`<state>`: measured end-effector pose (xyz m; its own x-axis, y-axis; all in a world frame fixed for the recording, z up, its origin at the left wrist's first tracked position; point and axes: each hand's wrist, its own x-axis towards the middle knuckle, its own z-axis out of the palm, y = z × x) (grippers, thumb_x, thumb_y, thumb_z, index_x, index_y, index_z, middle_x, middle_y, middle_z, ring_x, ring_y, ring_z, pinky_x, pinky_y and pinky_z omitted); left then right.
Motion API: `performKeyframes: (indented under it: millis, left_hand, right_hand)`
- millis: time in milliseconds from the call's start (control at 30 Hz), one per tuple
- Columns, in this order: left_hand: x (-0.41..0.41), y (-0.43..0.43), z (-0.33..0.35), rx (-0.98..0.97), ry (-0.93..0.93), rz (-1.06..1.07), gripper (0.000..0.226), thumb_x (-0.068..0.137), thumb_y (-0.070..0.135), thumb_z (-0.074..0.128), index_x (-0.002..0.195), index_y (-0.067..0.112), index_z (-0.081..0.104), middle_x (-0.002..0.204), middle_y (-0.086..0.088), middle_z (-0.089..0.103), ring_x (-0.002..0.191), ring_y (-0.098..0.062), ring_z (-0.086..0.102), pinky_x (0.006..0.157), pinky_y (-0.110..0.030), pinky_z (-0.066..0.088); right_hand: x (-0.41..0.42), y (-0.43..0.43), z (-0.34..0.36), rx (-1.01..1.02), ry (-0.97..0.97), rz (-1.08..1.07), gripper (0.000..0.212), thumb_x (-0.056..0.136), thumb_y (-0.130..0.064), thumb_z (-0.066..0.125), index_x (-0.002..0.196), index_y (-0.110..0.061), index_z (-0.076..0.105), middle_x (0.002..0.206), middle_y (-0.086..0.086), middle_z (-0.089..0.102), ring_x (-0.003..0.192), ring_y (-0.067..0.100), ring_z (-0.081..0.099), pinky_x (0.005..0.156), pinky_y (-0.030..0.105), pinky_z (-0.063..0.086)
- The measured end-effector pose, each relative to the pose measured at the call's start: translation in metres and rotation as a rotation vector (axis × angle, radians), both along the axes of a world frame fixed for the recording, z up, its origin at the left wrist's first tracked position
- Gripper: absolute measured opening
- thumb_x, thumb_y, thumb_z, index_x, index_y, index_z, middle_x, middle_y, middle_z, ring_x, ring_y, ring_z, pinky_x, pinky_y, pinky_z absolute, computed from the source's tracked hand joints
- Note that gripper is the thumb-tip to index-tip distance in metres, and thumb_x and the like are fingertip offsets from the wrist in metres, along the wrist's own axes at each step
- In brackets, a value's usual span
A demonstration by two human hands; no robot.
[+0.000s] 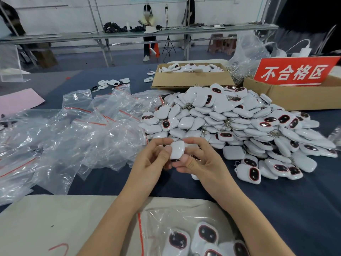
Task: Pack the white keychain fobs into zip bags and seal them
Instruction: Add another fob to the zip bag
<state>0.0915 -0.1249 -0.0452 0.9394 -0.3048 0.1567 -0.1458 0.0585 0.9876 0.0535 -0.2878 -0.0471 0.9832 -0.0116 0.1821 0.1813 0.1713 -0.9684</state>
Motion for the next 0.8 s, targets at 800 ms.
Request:
performKeyframes:
  millis: [800]
  left_hand:
    - [0.0015, -0.0018, 0.0028, -0.050, -0.037, 0.068, 0.026, 0.090, 0.026, 0.070, 0.111, 0.041, 0.072, 0.097, 0.006, 0.076, 0.092, -0.007, 0.071, 0.081, -0.019, 0.056]
  right_hand:
    - [0.0032, 0.0028, 0.0013, -0.155, -0.023, -0.165, 0.032, 0.084, -0.001, 0.075, 0.087, -0.032, 0.070, 0.082, -0.017, 0.072, 0.074, -0.002, 0.065, 0.063, 0.009, 0.048]
